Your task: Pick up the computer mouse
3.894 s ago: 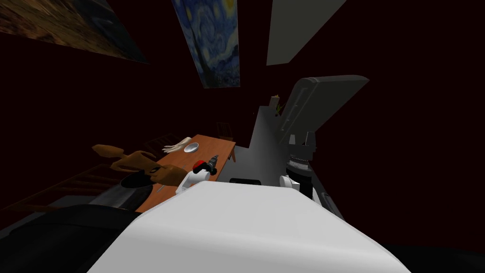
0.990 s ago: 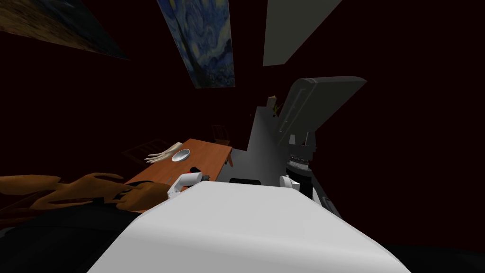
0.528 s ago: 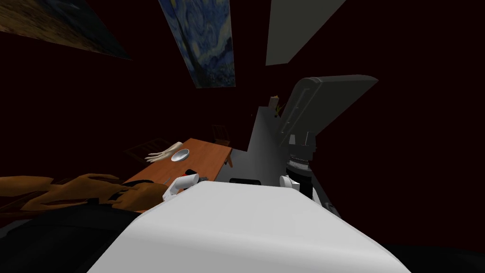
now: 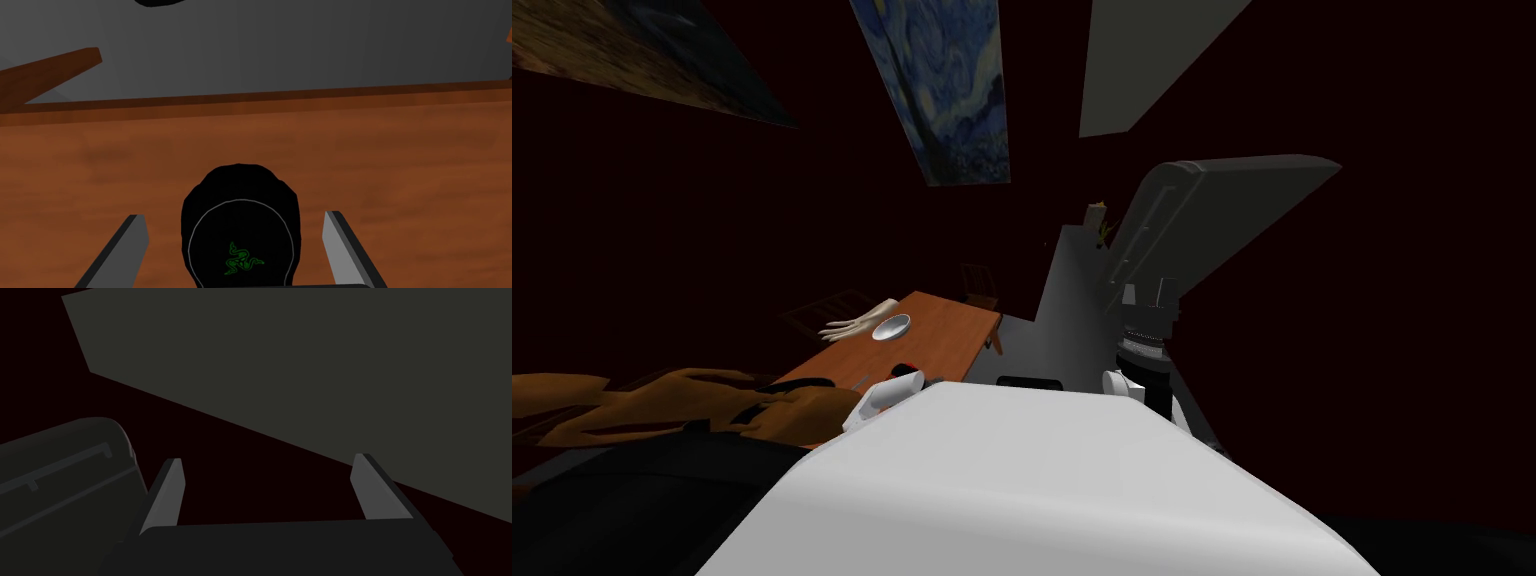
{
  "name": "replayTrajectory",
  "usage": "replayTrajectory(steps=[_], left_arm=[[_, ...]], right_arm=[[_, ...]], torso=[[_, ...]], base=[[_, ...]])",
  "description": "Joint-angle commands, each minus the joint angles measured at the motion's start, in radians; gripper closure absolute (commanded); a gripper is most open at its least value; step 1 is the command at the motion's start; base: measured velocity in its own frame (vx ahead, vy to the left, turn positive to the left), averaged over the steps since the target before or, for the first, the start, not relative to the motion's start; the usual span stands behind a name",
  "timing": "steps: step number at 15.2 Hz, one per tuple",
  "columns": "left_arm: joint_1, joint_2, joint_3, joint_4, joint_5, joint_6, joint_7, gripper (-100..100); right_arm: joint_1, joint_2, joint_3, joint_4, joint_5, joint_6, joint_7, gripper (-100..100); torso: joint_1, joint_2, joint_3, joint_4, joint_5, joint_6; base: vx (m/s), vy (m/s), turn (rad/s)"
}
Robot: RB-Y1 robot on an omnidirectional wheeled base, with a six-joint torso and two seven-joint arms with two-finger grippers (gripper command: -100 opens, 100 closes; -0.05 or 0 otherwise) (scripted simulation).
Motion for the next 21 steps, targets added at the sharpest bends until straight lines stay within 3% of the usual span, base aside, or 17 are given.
replayTrajectory(steps=[1, 2, 3, 5, 6, 7, 9, 10, 14, 15, 16, 17, 19, 20, 21], left_arm=[[0.0, -0.006, 0.022, 0.018, 0.004, -0.012, -0.05, -100], [0.0, -0.006, 0.022, 0.018, 0.004, -0.012, -0.05, -100], [0.005, -0.014, 0.054, 0.039, 0.013, -0.027, -0.087, -100], [0.005, -0.014, 0.054, 0.039, 0.013, -0.027, -0.105, -100], [0.011, -0.022, 0.087, 0.06, 0.022, -0.042, -0.141, -100], [0.011, -0.022, 0.087, 0.06, 0.022, -0.042, -0.159, -100], [0.008, -0.021, 0.081, 0.06, 0.02, -0.041, -0.146, -100], [0.008, -0.021, 0.082, 0.06, 0.02, -0.041, -0.151, 100], [0.009, -0.021, 0.082, 0.06, 0.02, -0.04, -0.152, 100], [0.005, -0.014, 0.054, 0.039, 0.013, -0.027, -0.105, 100], [0.005, -0.014, 0.054, 0.039, 0.013, -0.027, -0.105, 100], [0.0, -0.006, 0.022, 0.018, 0.004, -0.012, -0.074, 100], [0.0, -0.006, 0.022, 0.018, 0.004, -0.012, -0.05, 100], [-0.005, 0.001, -0.01, -0.003, -0.005, 0.004, -0.017, 100], [-0.005, 0.001, -0.01, -0.003, -0.005, 0.004, 0.002, 100]], right_arm=[[0.0, 0.0, 0.0, 0.0, 0.0, 0.0, 0.0, 0], [0.0, 0.0, 0.0, 0.0, 0.0, 0.0, 0.0, 0], [0.0, 0.0, 0.0, 0.0, 0.0, 0.0, 0.0, 0], [0.0, 0.0, 0.0, 0.0, 0.0, 0.0, 0.0, 0], [0.0, 0.0, 0.0, 0.0, 0.0, 0.0, 0.0, 0], [0.0, 0.0, 0.0, 0.0, 0.0, 0.0, 0.0, 0], [0.0, 0.0, 0.0, 0.0, 0.0, 0.0, 0.0, 0], [0.0, 0.0, 0.0, 0.0, 0.0, 0.0, 0.0, 0], [0.0, 0.0, 0.0, 0.0, 0.0, 0.0, 0.0, 0], [0.0, 0.0, 0.0, 0.0, 0.0, 0.0, 0.0, 0], [0.0, 0.0, 0.0, 0.0, 0.0, 0.0, 0.0, 0], [0.0, 0.0, 0.0, 0.0, 0.0, 0.0, 0.0, 0], [0.0, 0.0, 0.0, 0.0, 0.0, 0.0, 0.0, 0], [0.0, 0.0, 0.0, 0.0, 0.0, 0.0, 0.0, 0], [0.0, 0.0, 0.0, 0.0, 0.0, 0.0, 0.0, 0]], torso=[[0.0, 0.0, 0.0, 0.0, 0.0, 0.0], [-0.001, 0.0, 0.0, 0.0, 0.0, 0.0], [0.0, 0.0, 0.0, 0.0, 0.0, 0.0], [0.0, 0.0, 0.0, 0.0, 0.0, 0.0], [0.0, 0.0, 0.0, 0.0, 0.0, 0.0], [-0.001, 0.0, 0.0, 0.0, 0.0, 0.0], [0.0, 0.0, 0.0, 0.0, 0.0, 0.0], [0.001, 0.001, 0.001, 0.0, 0.0, 0.001], [0.005, 0.003, 0.002, 0.001, 0.001, 0.001], [0.005, 0.003, 0.002, 0.001, 0.001, 0.001], [0.006, 0.004, 0.002, 0.001, 0.001, 0.002], [0.008, 0.005, 0.003, 0.001, 0.002, 0.002], [0.011, 0.008, 0.004, 0.002, 0.002, 0.002], [0.011, 0.008, 0.004, 0.002, 0.002, 0.001], [0.011, 0.008, 0.004, 0.002, 0.002, 0.001]], base=[[0.068, -0.061, 0.083], [0.046, -0.048, 0.034], [0.052, -0.046, 0.061], [0.053, -0.052, 0.061], [0.053, -0.057, 0.091], [0.06, -0.064, 0.092], [0.034, -0.032, 0.016], [0.009, -0.009, 0.002], [0.0, -0.001, 0.003], [-0.031, 0.032, -0.083], [-0.062, 0.053, -0.114], [-0.089, 0.082, -0.114], [-0.078, 0.083, -0.072], [-0.062, 0.067, -0.064], [-0.063, 0.067, -0.084]])
